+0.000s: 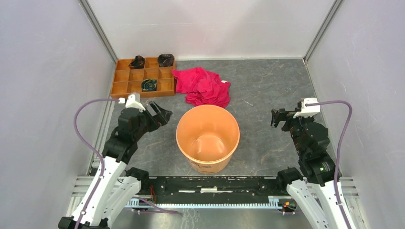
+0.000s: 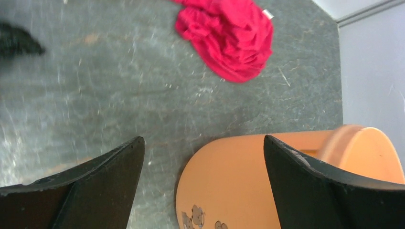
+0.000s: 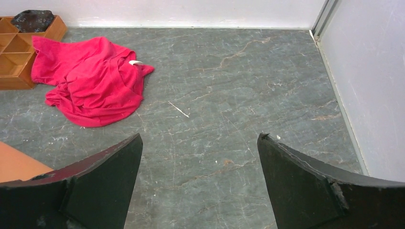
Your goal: Put the trash bags into the trash bin
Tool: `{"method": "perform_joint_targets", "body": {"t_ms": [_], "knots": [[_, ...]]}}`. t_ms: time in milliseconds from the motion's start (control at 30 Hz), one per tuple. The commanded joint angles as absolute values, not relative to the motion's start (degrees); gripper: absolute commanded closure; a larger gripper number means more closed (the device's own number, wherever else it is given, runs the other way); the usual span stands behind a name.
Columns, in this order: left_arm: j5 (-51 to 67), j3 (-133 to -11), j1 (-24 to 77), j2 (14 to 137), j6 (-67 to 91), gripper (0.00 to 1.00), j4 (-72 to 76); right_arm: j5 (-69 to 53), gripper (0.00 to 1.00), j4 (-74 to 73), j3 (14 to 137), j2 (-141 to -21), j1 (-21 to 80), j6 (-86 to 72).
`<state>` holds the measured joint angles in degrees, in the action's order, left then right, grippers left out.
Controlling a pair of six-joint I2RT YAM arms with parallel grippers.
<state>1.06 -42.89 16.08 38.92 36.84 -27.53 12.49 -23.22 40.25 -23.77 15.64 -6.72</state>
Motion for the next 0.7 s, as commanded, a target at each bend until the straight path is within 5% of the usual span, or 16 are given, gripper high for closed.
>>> {"method": "perform_joint_targets", "body": {"t_ms": [0,300,667], "knots": [[-1.8,-37.1,15.7,35.8,50.3,0.01,-27.7,10.5,0.02,-20.8,39.7,-23.3,15.3,-7.9],[9.7,-32.0,17.5,39.7,55.2,0.01,-34.6,7.3,0.02,-19.5,38.8,-25.3,15.3,-10.1],[2.0,-29.8,35.8,48.2,65.0,0.08,-45.1,5.7,0.02,-20.6,38.9,-26.9,15.3,-9.6]]}}
